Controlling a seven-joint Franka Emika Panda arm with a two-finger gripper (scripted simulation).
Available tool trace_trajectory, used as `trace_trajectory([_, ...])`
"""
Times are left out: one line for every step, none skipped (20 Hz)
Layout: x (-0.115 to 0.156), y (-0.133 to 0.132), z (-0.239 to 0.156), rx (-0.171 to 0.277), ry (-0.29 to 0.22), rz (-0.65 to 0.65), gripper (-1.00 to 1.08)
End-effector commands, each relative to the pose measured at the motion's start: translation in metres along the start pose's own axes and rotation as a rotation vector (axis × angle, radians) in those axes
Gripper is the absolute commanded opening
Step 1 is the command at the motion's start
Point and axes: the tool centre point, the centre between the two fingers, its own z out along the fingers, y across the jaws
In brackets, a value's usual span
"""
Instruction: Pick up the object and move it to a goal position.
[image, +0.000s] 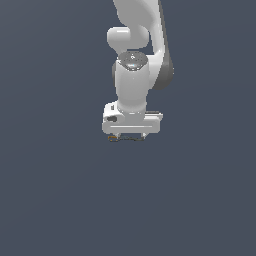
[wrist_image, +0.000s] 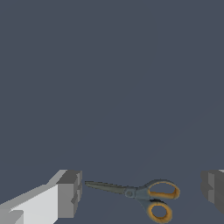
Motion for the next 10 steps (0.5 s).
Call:
trace_trajectory([0.0000,0.0000,0.0000,0.000,0.000,0.000,1.00])
trace_trajectory([0.0001,-0.0001,0.0001,0.000,0.000,0.000,1.00])
trace_trajectory([0.0002,0.0000,-0.0003,0.002,0.001,0.000,1.00])
trace_trajectory([0.0004,0.0000,-0.0007,0.004,0.003,0.001,1.00])
trace_trajectory([0.0008,0.0000,-0.0012,0.007,0.005,0.001,1.00])
trace_trajectory([0.0012,0.0000,-0.0019,0.011,0.008,0.002,1.00])
trace_trajectory([0.0017,0.0000,-0.0027,0.015,0.011,0.003,1.00])
trace_trajectory([0.0021,0.0000,-0.0034,0.018,0.014,0.004,1.00])
trace_trajectory([0.0024,-0.0001,-0.0039,0.021,0.016,0.005,1.00])
trace_trajectory([0.0026,-0.0001,-0.0042,0.022,0.017,0.006,1.00])
